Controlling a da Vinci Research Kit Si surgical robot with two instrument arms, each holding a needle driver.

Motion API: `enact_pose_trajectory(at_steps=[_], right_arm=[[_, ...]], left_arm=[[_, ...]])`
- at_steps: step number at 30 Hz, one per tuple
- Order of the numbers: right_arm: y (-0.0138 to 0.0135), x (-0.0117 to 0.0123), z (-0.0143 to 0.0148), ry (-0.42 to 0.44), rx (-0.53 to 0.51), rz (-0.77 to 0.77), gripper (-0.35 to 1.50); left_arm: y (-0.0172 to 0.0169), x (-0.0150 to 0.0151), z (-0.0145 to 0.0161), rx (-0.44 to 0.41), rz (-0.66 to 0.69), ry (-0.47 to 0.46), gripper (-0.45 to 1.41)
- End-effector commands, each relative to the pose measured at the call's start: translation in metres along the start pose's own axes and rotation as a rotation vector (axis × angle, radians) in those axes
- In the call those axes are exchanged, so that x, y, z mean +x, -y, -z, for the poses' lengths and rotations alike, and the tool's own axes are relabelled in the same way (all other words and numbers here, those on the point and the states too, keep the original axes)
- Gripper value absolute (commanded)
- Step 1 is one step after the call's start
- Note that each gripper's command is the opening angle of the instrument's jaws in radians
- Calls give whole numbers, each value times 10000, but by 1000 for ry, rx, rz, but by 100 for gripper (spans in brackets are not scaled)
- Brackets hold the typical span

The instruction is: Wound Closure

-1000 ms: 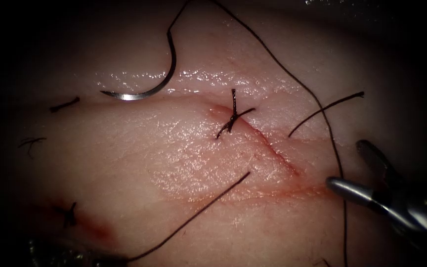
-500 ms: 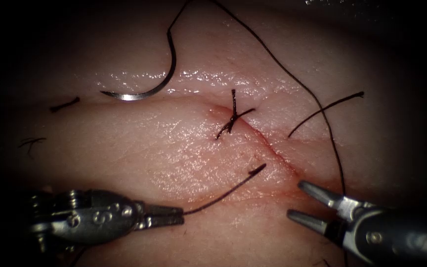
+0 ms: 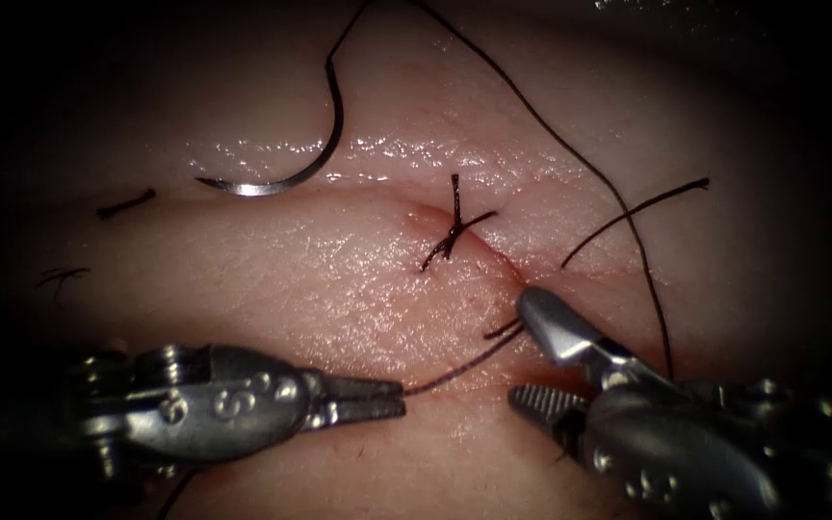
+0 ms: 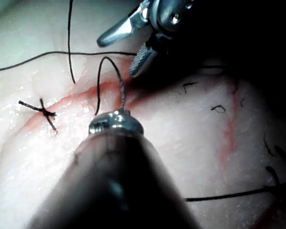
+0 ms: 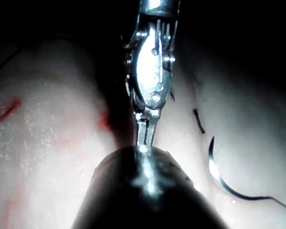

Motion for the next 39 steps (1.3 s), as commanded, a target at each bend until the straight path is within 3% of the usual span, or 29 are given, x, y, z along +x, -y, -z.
enact_pose_trajectory(at_steps=[1,16,17,19,20,21,24,26,27,28,31,33,39], right_arm=[[0,5,-9,-4,-6,5,123],[1,35,-19,-83,-51,19,120],[1,37,-18,-83,-51,19,113],[3,39,-17,-86,-55,27,70],[4,39,-16,-87,-55,28,24],[6,40,-15,-88,-59,30,-35],[6,37,-17,-84,-57,53,-35],[5,33,-20,-85,-48,60,-35],[5,31,-21,-82,-45,66,-35],[5,25,-24,-72,-36,66,-35],[5,17,-28,-48,-31,66,-35],[6,9,-33,-33,-32,66,-35],[8,-7,-38,-15,-32,68,-35]], left_arm=[[0,-1,-8,-1,1,0,-45],[7,5,-12,1,4,-6,-45],[7,6,-12,1,4,-6,-45],[6,6,-12,2,4,-5,-45],[6,6,-11,2,4,-5,-45],[5,6,-11,2,-1,-5,-45],[3,6,-10,2,-1,-5,-43],[1,6,-8,3,-1,-4,-25],[-1,7,-8,4,-6,-4,-6],[-3,7,-7,6,-5,-6,29],[-5,8,-6,7,-3,-14,81],[-6,8,-5,58,-1,7,116],[-13,-8,2,108,4,45,121]])
